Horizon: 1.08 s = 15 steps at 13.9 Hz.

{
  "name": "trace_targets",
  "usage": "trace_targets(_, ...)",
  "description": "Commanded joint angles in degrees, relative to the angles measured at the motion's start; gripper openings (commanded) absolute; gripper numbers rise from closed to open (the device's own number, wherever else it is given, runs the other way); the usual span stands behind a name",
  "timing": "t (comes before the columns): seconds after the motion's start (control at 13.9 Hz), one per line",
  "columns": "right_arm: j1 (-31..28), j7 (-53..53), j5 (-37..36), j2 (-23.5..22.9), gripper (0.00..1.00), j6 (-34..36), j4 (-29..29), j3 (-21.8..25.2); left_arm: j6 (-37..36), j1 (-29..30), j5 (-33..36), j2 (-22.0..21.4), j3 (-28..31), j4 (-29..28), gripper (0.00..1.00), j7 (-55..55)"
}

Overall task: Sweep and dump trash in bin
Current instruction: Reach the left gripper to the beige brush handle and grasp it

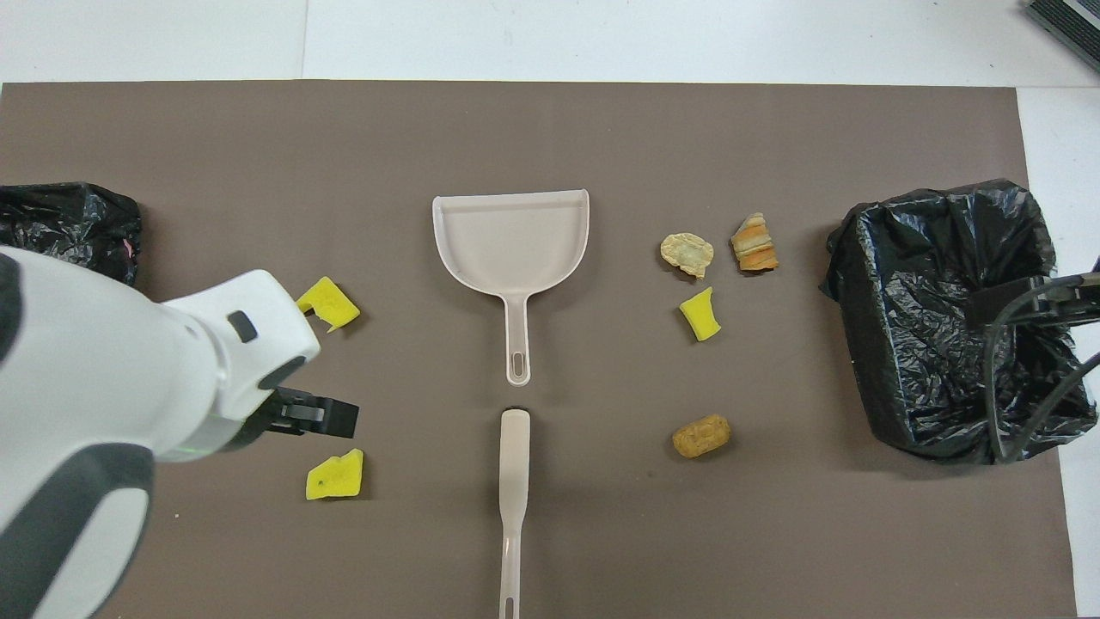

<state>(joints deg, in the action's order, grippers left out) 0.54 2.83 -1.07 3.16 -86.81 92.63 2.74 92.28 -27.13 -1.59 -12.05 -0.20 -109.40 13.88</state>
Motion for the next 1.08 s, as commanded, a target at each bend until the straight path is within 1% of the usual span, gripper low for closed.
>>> trace_targets(0.0, -0.36, 0.86, 0.98, 1.15, 1.0, -1.43, 1.58, -0.01, 7.28, -5.64, -0.17, -4.37, 0.91, -9.49, 1.0, 4.99)
trace_targets(0.22, -0.36, 0.86, 0.98, 1.15, 1.0, -1.43, 1.5, -0.01, 10.54, -11.26, -0.25, -4.73, 0.82, -14.25, 1.0, 9.75)
trace_targets(0.43, -0.36, 0.86, 0.98, 1.15, 1.0, -1.52, 1.58, -0.01, 15.54, -16.71, -0.26, -4.73, 0.73, -19.34, 1.0, 15.9)
trace_targets(0.57, -0.36, 0.86, 0.98, 1.15, 1.0, -1.43, 1.58, -0.01, 18.8, -20.66, -0.26, -3.51, 0.82, -21.99, 1.0, 18.19)
trace_targets(0.65, -0.28, 0.86, 0.98, 1.15, 1.0, -1.43, 1.58, -0.01, 20.9, -22.77, -0.26, -2.2, 0.82, -23.65, 1.0, 20.29)
trace_targets(0.79, -0.36, 0.86, 0.98, 1.15, 1.0, -1.52, 1.5, -0.01, 26.17, -26.55, -0.26, -2.01, 0.82, -27.86, 1.0, 24.16)
trace_targets(0.86, -0.36, 0.86, 0.98, 1.15, 1.0, -1.43, 1.58, -0.01, 27.67, -27.79, -0.26, -1.83, 0.82, -29.1, 1.0, 25.05)
trace_targets(1.01, -0.36, 0.86, 0.98, 1.15, 1.0, -1.43, 1.5, -0.01, 29.79, -29.9, -0.26, 0.62, 0.82, -29.91, 1.0, 25.93)
